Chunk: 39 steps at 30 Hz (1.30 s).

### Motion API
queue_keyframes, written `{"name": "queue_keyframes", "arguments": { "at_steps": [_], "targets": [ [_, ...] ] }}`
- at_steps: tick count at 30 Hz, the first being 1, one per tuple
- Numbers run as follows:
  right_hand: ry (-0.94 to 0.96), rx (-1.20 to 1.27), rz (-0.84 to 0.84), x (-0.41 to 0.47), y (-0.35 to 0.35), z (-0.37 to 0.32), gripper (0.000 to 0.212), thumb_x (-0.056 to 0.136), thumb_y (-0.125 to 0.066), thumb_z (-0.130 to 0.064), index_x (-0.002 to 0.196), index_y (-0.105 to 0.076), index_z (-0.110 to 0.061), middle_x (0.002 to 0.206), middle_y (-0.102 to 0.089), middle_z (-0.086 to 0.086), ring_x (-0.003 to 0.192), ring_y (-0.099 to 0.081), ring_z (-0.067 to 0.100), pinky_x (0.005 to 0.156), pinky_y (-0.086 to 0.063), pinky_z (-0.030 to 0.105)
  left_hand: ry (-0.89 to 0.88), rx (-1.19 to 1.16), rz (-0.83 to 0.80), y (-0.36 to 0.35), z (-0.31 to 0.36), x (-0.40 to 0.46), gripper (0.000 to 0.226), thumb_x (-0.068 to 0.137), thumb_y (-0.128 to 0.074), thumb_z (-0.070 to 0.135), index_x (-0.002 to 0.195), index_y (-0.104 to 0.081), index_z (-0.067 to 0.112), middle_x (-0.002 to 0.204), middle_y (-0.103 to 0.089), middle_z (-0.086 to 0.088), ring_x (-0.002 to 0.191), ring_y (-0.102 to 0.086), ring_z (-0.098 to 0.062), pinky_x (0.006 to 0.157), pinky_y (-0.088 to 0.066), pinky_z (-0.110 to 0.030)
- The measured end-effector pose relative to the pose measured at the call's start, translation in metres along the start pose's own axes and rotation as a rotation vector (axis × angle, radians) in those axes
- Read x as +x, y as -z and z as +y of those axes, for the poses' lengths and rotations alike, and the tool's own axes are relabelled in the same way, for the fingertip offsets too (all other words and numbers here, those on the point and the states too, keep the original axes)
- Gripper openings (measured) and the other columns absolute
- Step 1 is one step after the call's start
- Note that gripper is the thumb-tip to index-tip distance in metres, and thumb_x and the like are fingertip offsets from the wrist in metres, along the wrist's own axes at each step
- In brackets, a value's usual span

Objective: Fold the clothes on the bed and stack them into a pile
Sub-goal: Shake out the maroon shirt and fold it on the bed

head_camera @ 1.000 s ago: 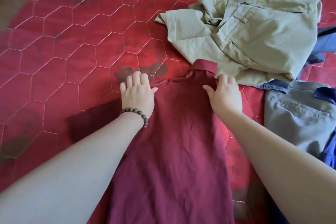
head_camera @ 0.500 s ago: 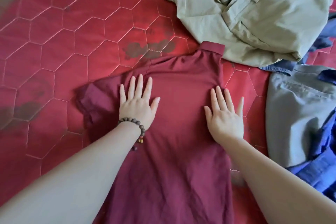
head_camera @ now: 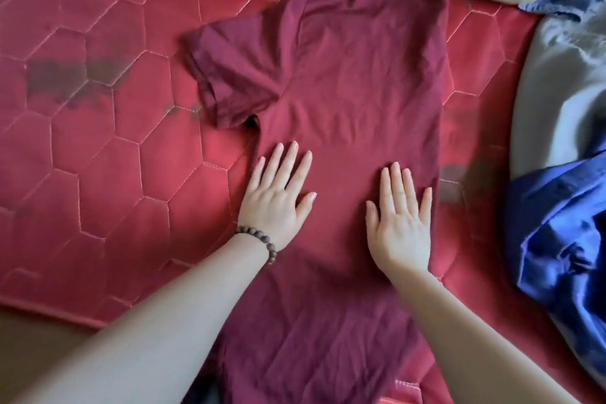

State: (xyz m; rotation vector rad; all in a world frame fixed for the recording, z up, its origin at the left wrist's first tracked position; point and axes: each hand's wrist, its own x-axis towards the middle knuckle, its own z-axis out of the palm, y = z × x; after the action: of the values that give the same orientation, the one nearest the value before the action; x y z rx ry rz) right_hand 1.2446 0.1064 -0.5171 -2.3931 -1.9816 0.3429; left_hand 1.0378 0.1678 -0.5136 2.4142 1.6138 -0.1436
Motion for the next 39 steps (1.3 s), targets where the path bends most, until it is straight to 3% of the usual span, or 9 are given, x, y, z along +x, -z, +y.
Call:
{"name": "queue_keyframes", "arguments": {
  "at_steps": [5, 10, 17, 24, 26, 29, 32, 36, 39],
  "targets": [
    [-0.072, -0.007, 0.010, -0.029, 0.003, -0.001, 0.061, 0.100, -0.031, -0.037, 0.151, -0.025, -0.005, 0.160, -0.020, 0.010, 0.149, -0.012, 0.024, 0.119, -0.005, 0.055, 0.106, 0.018, 0.020, 0.001, -0.005, -0.036, 0.065, 0.097, -0.030, 0.045, 0.153, -0.021, 0.013, 0.161, -0.017, -0.008, 0.150, -0.009, -0.023, 0.121, -0.004, -0.048],
    [0.209, 0.060, -0.050, -0.086, -0.009, -0.045, 0.055, 0.099, -0.033, -0.028, 0.150, -0.029, -0.007, 0.159, -0.023, 0.008, 0.149, -0.013, 0.022, 0.119, -0.011, 0.054, -0.157, -0.017, -0.028, -0.021, 0.048, -0.093, 0.062, 0.097, -0.036, 0.035, 0.153, -0.024, 0.011, 0.161, -0.018, -0.008, 0.150, -0.011, -0.023, 0.122, -0.009, -0.046],
    [-0.014, -0.024, -0.071, -0.139, -0.021, -0.007, 0.062, 0.098, -0.032, -0.040, 0.153, -0.021, -0.014, 0.160, -0.021, 0.002, 0.149, -0.012, 0.018, 0.120, -0.006, 0.052, -0.067, 0.002, -0.024, -0.035, 0.035, -0.121, 0.066, 0.096, -0.033, 0.051, 0.155, -0.016, 0.026, 0.163, -0.013, -0.004, 0.150, -0.010, -0.024, 0.121, -0.009, -0.049],
    [-0.285, 0.081, -0.101, -0.183, -0.003, 0.027, 0.073, 0.097, -0.040, -0.047, 0.153, -0.016, -0.007, 0.162, -0.011, 0.009, 0.150, -0.008, 0.024, 0.120, -0.006, 0.051, 0.028, -0.010, -0.109, -0.016, 0.030, -0.150, 0.072, 0.095, -0.039, 0.047, 0.154, -0.016, 0.012, 0.162, -0.010, -0.012, 0.150, -0.007, -0.026, 0.122, -0.007, -0.047],
    [-0.417, 0.172, -0.105, -0.193, 0.005, 0.027, 0.080, 0.094, -0.053, -0.045, 0.153, -0.017, -0.004, 0.161, -0.011, 0.013, 0.150, -0.007, 0.025, 0.121, -0.005, 0.048, -0.103, -0.073, -0.126, -0.009, 0.043, -0.162, 0.072, 0.094, -0.044, 0.042, 0.152, -0.021, 0.005, 0.162, -0.011, -0.014, 0.150, -0.008, -0.026, 0.122, -0.010, -0.045],
    [-0.415, 0.304, -0.094, -0.208, 0.014, 0.014, 0.071, 0.090, -0.065, -0.029, 0.147, -0.033, -0.002, 0.159, -0.021, 0.015, 0.148, -0.015, 0.028, 0.121, -0.012, 0.043, -0.413, -0.178, -0.195, -0.002, 0.071, -0.189, 0.072, 0.092, -0.048, 0.044, 0.149, -0.031, 0.004, 0.159, -0.022, -0.013, 0.148, -0.018, -0.025, 0.120, -0.022, -0.043],
    [-0.410, 0.389, -0.044, -0.221, 0.019, -0.003, 0.053, 0.084, -0.068, -0.010, 0.135, -0.051, -0.007, 0.140, -0.049, 0.011, 0.128, -0.044, 0.030, 0.109, -0.035, 0.040, -0.525, -0.192, -0.226, 0.000, 0.100, -0.213, 0.072, 0.084, -0.050, 0.054, 0.138, -0.049, 0.005, 0.136, -0.052, -0.011, 0.126, -0.051, -0.028, 0.102, -0.045, -0.041],
    [-0.646, 0.755, -0.068, -0.233, 0.025, -0.022, 0.043, 0.086, -0.061, -0.004, 0.122, -0.055, -0.028, 0.100, -0.065, -0.004, 0.082, -0.059, 0.008, 0.081, -0.046, 0.025, -0.306, -0.133, -0.330, 0.000, 0.130, -0.218, 0.078, 0.074, -0.053, 0.057, 0.134, -0.048, 0.007, 0.117, -0.053, -0.006, 0.104, -0.053, -0.026, 0.086, -0.047, -0.039],
    [-0.695, 1.011, -0.084, -0.244, 0.026, -0.029, 0.039, 0.090, -0.051, -0.001, 0.111, -0.056, -0.033, 0.093, -0.069, -0.011, 0.082, -0.064, 0.003, 0.080, -0.052, 0.028, -0.138, -0.182, -0.277, -0.006, 0.142, -0.211, 0.041, 0.080, -0.060, 0.029, 0.116, -0.054, 0.012, 0.110, -0.054, -0.007, 0.100, -0.053, -0.030, 0.082, -0.042, -0.040]
  ]
}}
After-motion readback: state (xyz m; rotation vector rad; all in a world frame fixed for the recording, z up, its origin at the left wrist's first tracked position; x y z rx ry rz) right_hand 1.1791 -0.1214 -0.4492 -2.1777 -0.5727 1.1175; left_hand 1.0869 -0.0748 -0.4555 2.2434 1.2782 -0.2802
